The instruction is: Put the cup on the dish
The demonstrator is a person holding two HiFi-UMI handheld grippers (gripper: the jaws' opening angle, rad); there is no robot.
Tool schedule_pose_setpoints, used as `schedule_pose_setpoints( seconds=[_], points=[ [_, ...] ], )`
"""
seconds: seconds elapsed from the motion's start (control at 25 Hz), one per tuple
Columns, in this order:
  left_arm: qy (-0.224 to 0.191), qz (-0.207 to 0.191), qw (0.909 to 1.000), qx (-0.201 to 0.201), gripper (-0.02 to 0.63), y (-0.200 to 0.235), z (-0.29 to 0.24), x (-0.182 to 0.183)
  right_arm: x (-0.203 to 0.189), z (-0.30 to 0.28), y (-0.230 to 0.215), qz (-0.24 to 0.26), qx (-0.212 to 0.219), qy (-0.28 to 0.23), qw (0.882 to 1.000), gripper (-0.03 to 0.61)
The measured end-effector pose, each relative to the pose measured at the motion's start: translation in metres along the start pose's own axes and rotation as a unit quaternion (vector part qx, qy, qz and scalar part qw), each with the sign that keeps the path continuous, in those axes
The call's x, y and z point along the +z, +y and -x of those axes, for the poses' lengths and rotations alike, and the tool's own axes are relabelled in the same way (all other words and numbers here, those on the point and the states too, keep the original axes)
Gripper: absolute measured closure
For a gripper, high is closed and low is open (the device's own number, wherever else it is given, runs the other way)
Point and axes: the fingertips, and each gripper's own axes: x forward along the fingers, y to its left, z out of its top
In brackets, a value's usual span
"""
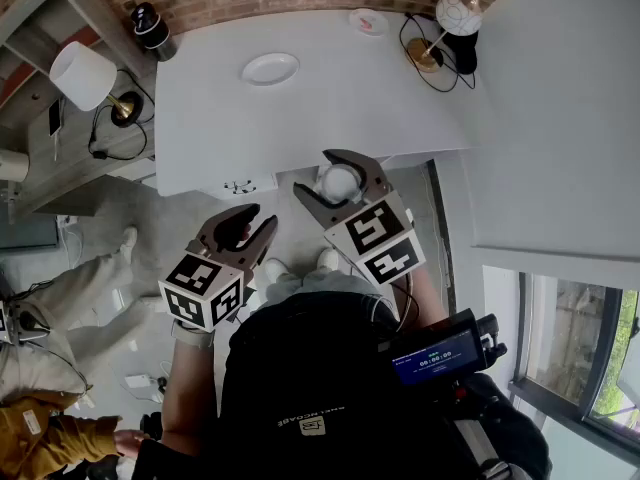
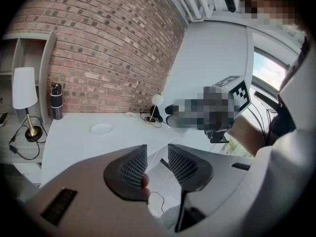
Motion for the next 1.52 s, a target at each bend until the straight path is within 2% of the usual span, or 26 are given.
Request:
schedule_pose_setpoints(
  seconds=[0.16, 0.32, 0.8, 1.52],
  points=[
    [-0.013, 0.017, 0.9996, 0.020, 0.477, -0.006, -0.003, 0.003, -0.006, 0.014, -0.009, -0.004, 0.000, -0.009, 1.000, 0.319],
    [-0.011, 0.026, 0.9993, 0.024, 0.477, -0.014, -0.005, 0.003, -0.010, 0.023, -0.014, -0.014, 0.001, -0.018, 1.000, 0.319],
    [0.008, 0.022, 0.9987, 0.045, 0.477, -0.032, -0.020, -0.004, -0.024, 0.034, -0.028, -0.022, 0.016, -0.025, 0.999, 0.319],
    [0.024, 0.016, 0.9968, 0.075, 0.477, -0.055, -0.062, -0.001, -0.041, 0.048, -0.074, -0.032, 0.033, -0.050, 0.998, 0.319]
  ],
)
